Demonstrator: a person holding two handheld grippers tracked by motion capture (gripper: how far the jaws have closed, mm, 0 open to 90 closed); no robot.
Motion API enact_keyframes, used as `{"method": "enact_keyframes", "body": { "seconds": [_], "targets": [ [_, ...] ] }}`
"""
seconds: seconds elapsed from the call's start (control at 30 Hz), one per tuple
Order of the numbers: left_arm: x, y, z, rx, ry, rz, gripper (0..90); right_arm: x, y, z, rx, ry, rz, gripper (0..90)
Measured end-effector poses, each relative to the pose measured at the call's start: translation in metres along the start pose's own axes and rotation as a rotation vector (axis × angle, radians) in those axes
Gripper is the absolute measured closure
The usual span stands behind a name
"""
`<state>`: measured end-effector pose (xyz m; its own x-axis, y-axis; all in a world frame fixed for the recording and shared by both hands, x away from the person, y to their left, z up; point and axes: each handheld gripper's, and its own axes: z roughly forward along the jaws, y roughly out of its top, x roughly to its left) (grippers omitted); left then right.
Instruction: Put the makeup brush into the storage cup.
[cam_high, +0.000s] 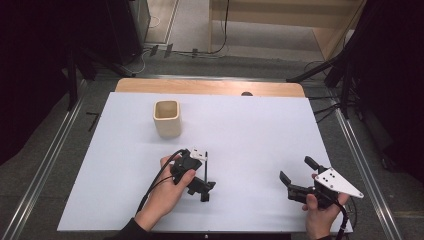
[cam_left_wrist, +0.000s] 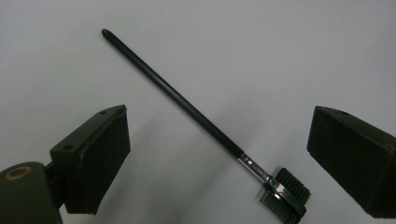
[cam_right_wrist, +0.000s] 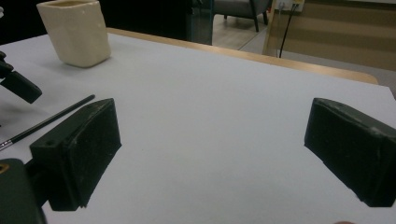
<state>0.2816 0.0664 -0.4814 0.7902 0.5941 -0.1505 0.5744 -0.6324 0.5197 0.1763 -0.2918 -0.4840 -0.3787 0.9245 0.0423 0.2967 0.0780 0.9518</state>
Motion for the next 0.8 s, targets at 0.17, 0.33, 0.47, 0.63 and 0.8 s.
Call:
{"method": "enact_keyframes", "body": {
  "seconds": [0.17,0.33,0.47,0.63,0.8],
  "targets": [
    [-0.002,0.004,0.004,0.016,0.025,-0.033,2.2,0.0,0.0,0.0,0.004,0.001,0.001,4.1],
    [-0.009,0.006,0.013,0.084,0.095,-0.025,9.1,0.0,0.0,0.001,0.007,0.001,0.001,4.2],
    [-0.01,0.006,0.012,0.089,0.14,-0.028,20.7,-0.001,-0.001,0.001,0.009,-0.003,0.003,4.4],
    [-0.012,0.006,0.011,0.106,0.195,0.016,36.9,-0.001,-0.001,0.001,0.013,-0.007,0.006,4.7],
    [-0.008,0.005,0.005,0.11,0.18,0.023,57.8,-0.001,-0.001,0.002,0.014,-0.006,0.005,5.0]
  ]
}}
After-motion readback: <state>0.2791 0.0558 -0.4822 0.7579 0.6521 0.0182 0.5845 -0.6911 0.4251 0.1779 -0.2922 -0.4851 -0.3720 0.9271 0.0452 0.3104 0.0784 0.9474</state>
